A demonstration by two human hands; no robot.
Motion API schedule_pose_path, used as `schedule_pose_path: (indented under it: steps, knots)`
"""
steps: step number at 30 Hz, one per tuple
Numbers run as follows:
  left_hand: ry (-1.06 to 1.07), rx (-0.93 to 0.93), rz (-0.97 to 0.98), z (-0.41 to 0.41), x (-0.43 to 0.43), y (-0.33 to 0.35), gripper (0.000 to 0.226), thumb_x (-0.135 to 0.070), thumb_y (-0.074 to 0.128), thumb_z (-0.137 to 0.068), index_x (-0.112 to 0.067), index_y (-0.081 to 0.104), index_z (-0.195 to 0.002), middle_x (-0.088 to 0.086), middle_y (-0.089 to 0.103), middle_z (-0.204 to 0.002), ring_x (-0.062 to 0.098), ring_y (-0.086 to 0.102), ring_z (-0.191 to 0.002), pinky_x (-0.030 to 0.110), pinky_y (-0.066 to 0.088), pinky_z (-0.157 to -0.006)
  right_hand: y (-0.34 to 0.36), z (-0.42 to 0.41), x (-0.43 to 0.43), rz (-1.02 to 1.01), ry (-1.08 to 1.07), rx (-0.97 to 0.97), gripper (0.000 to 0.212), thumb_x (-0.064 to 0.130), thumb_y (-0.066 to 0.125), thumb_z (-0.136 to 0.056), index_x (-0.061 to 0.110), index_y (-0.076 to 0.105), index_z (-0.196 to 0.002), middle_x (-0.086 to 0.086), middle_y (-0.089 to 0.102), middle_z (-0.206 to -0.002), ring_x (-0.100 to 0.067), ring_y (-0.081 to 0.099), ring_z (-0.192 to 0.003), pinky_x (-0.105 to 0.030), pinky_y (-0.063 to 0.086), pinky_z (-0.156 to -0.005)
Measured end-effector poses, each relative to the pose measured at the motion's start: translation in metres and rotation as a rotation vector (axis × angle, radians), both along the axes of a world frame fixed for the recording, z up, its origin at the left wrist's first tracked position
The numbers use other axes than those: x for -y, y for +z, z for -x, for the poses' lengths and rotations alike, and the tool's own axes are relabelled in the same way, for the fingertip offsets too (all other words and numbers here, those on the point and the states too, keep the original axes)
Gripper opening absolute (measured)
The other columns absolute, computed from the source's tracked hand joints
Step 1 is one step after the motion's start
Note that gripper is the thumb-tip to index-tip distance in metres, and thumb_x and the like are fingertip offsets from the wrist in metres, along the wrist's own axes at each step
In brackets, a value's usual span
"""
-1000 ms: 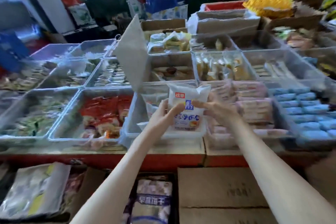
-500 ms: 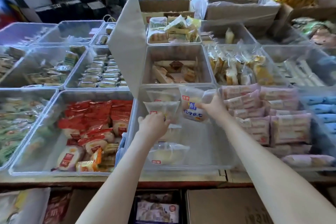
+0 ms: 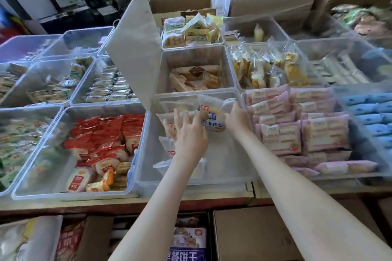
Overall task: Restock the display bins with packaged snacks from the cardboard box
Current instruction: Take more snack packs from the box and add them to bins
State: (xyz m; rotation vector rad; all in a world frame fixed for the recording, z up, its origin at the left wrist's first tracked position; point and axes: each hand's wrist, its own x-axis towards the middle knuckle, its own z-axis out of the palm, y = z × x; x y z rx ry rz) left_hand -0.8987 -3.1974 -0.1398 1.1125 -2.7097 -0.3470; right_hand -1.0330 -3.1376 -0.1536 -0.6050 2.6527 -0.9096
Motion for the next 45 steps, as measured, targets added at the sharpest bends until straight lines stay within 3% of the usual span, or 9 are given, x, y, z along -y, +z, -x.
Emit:
schedule_pose_path:
  steps: [2,9,15,19,22,30,35,41,45]
  knots:
    - [0.009,-0.060,-0.009,0.002,-0.025,0.016,0.049,-0.025,0.043,-0.094,-0.028,0.036,-0.142,0.009,0.026,-0.154,0.029,-0.002,-0.146,0.055,-0.012,-0.111,0.022,-0.007,-0.023,-0.007,0.119,-0.004,0.057,0.015,0.048,-0.095,0.006,0.026,-0.147,-0.014,0.030,-0.152,-0.030,0.036,-0.134,-0.028,0.031,-0.102]
    - [-0.172,-0.166,-0.036,0.025,-0.183,0.079,0.055,-0.028,0.043,-0.095,-0.021,0.027,-0.148,0.005,0.028,-0.153,0.025,0.016,-0.144,0.049,0.004,-0.115,0.115,-0.014,-0.194,0.214,0.280,-0.288,0.045,0.004,0.056,-0.087,0.008,0.049,-0.132,-0.014,0.057,-0.129,-0.028,0.053,-0.120,-0.030,0.038,-0.098]
    - [-0.392,-0.266,-0.084,0.048,-0.399,0.125,0.056,-0.029,0.054,-0.090,-0.012,0.037,-0.140,0.010,0.038,-0.145,0.032,0.040,-0.129,0.044,0.038,-0.098,0.157,-0.008,-0.435,0.130,0.169,-0.436,0.036,0.005,0.058,-0.088,0.005,0.055,-0.123,-0.016,0.057,-0.124,-0.031,0.054,-0.115,-0.035,0.038,-0.096]
    - [-0.523,-0.323,-0.160,0.068,-0.525,0.133,0.051,-0.030,0.041,-0.090,-0.007,0.045,-0.135,0.017,0.051,-0.128,0.038,0.051,-0.114,0.044,0.042,-0.090,0.155,0.003,-0.582,0.019,0.081,-0.430,0.038,0.008,0.063,-0.085,0.007,0.056,-0.122,-0.013,0.058,-0.119,-0.029,0.057,-0.111,-0.032,0.041,-0.096]
    - [-0.602,-0.292,-0.162,0.089,-0.589,0.131,0.054,-0.025,0.048,-0.091,-0.009,0.037,-0.142,0.015,0.044,-0.139,0.035,0.044,-0.124,0.043,0.037,-0.099,0.147,0.016,-0.645,-0.043,0.010,-0.392,0.041,0.008,0.058,-0.088,0.009,0.051,-0.128,-0.010,0.053,-0.127,-0.024,0.051,-0.119,-0.033,0.039,-0.103]
    - [-0.631,-0.101,-0.263,0.165,-0.702,0.086,0.044,-0.018,0.041,-0.096,-0.007,0.038,-0.138,0.014,0.044,-0.136,0.034,0.047,-0.121,0.040,0.041,-0.094,0.102,0.076,-0.740,-0.168,-0.107,-0.272,0.043,0.011,0.048,-0.094,0.012,0.043,-0.136,-0.007,0.043,-0.140,-0.023,0.041,-0.129,-0.035,0.037,-0.102]
    - [-0.635,0.239,-0.344,0.234,-0.743,0.031,0.062,-0.023,0.047,-0.094,-0.011,0.020,-0.148,0.016,0.027,-0.151,0.034,0.033,-0.135,0.043,0.027,-0.110,0.067,0.141,-0.770,-0.318,-0.099,-0.185,0.043,0.011,0.046,-0.094,0.014,0.041,-0.137,-0.004,0.043,-0.139,-0.021,0.041,-0.129,-0.033,0.037,-0.101]
    - [-0.544,0.231,-0.339,0.245,-0.702,-0.033,0.063,-0.028,0.045,-0.096,-0.010,0.017,-0.149,0.014,0.026,-0.153,0.029,0.030,-0.139,0.041,0.025,-0.113,0.010,0.188,-0.743,-0.386,0.080,-0.101,0.049,0.015,0.046,-0.097,0.012,0.033,-0.144,-0.004,0.038,-0.145,-0.021,0.034,-0.136,-0.032,0.036,-0.106]
    - [-0.572,0.491,-0.350,0.242,-0.656,-0.065,0.081,-0.038,0.047,-0.095,-0.011,-0.003,-0.152,0.014,-0.002,-0.159,0.032,0.005,-0.145,0.046,0.013,-0.116,-0.037,0.194,-0.715,-0.386,0.169,-0.032,0.053,0.017,0.045,-0.098,0.014,0.027,-0.147,-0.003,0.033,-0.149,-0.021,0.031,-0.138,-0.031,0.035,-0.106]
